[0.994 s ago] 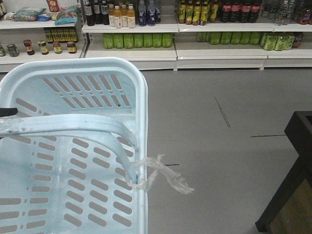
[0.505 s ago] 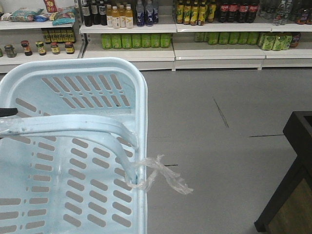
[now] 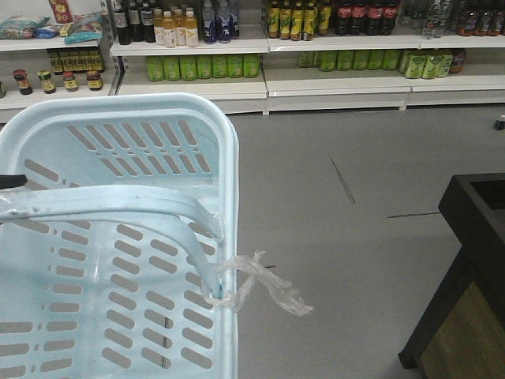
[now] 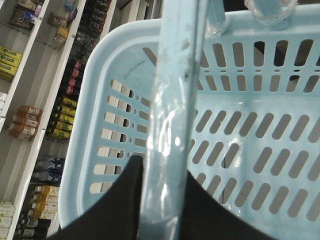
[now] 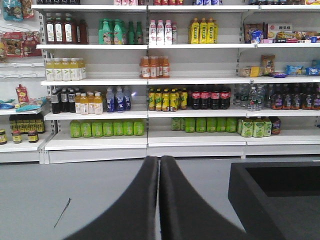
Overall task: Pick three apples into basket with both arms
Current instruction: 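Turn the base toward the table with the red apple, basket held, then drive the base alongside the fruit table holding the basket in the left gripper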
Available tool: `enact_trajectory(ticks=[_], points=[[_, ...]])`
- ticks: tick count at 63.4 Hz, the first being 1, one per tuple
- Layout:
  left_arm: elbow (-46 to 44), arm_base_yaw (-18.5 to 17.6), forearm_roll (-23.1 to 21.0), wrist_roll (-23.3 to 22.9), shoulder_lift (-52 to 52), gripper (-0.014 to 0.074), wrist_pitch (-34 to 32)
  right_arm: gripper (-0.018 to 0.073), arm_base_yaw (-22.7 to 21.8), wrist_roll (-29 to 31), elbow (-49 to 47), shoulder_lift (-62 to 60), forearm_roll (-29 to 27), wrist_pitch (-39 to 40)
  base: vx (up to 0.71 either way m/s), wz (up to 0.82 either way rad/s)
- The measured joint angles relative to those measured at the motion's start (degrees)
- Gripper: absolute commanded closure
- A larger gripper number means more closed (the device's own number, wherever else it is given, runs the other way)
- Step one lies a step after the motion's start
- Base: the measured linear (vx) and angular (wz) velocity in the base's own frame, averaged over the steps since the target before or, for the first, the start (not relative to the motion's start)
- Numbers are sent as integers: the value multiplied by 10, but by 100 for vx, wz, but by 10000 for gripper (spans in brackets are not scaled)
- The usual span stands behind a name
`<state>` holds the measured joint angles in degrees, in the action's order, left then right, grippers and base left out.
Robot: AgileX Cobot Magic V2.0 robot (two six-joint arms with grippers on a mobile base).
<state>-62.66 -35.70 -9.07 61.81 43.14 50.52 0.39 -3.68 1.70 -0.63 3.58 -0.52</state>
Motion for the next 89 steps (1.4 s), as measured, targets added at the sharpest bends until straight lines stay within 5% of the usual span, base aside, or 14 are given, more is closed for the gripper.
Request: enact_trajectory(ticks=[89], points=[[0, 0, 0, 0, 0, 603, 0, 568, 0, 0, 0, 0, 0, 0, 6, -35]])
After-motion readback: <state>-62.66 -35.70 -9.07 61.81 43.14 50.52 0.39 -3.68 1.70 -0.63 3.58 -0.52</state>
